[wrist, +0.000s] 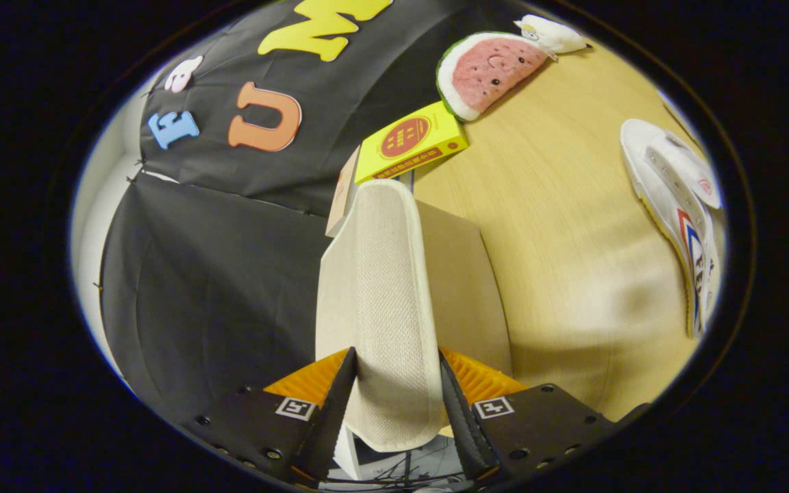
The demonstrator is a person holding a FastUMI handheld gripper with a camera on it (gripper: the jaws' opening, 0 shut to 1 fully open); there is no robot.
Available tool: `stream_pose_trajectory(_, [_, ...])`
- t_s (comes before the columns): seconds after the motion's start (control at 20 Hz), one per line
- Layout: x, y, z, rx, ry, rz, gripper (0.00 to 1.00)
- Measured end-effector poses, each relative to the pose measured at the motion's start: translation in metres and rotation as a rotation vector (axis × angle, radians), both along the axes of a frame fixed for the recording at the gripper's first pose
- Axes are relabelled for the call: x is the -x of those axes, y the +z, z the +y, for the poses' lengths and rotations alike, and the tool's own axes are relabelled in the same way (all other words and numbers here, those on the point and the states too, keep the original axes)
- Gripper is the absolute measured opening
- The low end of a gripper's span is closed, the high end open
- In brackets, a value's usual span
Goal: Open the storage box then place both shoes into the box .Put the left shoe in first, then the right shoe, with the right side of both shoes facing outward in a uniform manner.
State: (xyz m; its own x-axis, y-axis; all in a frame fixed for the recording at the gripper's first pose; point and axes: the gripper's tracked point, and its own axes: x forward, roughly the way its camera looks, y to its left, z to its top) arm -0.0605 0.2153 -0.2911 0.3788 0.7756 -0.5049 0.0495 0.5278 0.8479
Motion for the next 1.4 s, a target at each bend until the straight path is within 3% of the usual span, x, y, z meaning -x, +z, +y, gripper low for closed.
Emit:
stream_pose_trajectory(0.25, [-0.005,0.014,-0.013,0.09,0.047,-0.05,0.11])
stream_pose_trajectory(0.3, [-0.003,0.022,-0.016,0.107,0.059,-0.07,0.1])
stream_pose_trajectory(0.4, [-0.002,0.032,-0.009,0.121,0.087,-0.082,0.0])
stream_pose_trajectory(0.8, [-0.003,0.112,0.016,0.184,0.179,-0.217,0.0])
stream_pose_trajectory(1.05, [0.009,0.175,0.08,0.153,0.271,-0.347,0.0])
stream_pose_trajectory(1.3, [0.017,0.193,0.149,0.127,0.347,-0.412,0.0])
stream_pose_trajectory(1.4, [0.023,0.199,0.174,0.139,0.383,-0.45,0.05])
